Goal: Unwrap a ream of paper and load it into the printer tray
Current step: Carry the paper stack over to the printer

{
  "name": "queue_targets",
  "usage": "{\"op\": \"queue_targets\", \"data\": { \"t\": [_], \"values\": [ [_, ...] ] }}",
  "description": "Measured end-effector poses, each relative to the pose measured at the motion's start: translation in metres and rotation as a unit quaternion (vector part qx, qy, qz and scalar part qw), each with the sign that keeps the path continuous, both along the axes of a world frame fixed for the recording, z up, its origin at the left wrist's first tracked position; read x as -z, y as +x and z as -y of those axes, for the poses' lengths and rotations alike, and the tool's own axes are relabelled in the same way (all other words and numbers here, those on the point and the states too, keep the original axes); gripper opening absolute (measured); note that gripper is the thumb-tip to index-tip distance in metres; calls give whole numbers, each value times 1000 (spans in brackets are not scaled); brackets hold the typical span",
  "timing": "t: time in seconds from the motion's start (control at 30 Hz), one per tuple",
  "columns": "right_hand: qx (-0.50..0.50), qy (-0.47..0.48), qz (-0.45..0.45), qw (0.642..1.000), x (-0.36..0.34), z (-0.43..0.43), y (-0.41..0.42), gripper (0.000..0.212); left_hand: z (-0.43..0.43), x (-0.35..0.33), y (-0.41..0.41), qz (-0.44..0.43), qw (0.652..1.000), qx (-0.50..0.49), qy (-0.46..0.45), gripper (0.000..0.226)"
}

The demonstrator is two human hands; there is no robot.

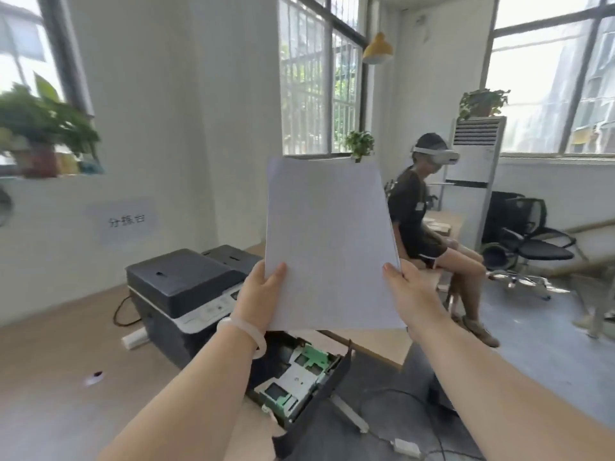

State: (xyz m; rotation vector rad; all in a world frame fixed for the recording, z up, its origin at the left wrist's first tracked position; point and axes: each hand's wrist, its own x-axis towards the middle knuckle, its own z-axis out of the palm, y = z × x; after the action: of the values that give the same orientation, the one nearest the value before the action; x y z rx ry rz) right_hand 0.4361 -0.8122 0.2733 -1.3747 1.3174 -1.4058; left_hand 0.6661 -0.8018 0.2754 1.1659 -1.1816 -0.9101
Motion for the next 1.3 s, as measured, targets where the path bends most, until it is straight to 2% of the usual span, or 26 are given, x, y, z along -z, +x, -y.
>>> {"op": "queue_targets", "data": {
  "t": [0.2, 0.37, 0.47, 0.6, 0.67, 0.77, 0.87, 1.17, 1.23, 1.3],
  "values": [
    [-154, 19, 1, 988, 22, 22, 90, 25, -44, 24, 78, -8, 986, -164, 4, 9],
    [-275, 38, 6, 961, 44, 20, 162, 27, -92, 47, 125, -30, 956, -291, 4, 13],
    [-330, 63, 9, 942, 57, 10, 202, 20, -116, 60, 151, -34, 944, -328, 18, 12],
    [-368, 90, -8, 925, 75, 2, 256, 18, -141, 81, 192, -45, 931, -361, 40, 6],
    [-381, 102, -24, 918, 84, 0, 282, 19, -147, 93, 215, -45, 926, -372, 55, 14],
    [-382, 123, -41, 915, 99, 3, 316, 20, -149, 112, 249, -55, 920, -381, 68, 8],
    [-386, 177, -23, 905, 115, 12, 338, 18, -143, 131, 273, -67, 921, -376, 84, 16],
    [-427, 341, 42, 836, 173, 48, 361, 23, -136, 204, 290, -133, 912, -352, 165, 16],
    [-435, 371, 28, 820, 189, 55, 367, 25, -134, 221, 289, -130, 907, -353, 189, 16],
    [-439, 371, -3, 818, 208, 61, 371, 26, -130, 236, 287, -123, 902, -357, 211, 16]
  ]
}}
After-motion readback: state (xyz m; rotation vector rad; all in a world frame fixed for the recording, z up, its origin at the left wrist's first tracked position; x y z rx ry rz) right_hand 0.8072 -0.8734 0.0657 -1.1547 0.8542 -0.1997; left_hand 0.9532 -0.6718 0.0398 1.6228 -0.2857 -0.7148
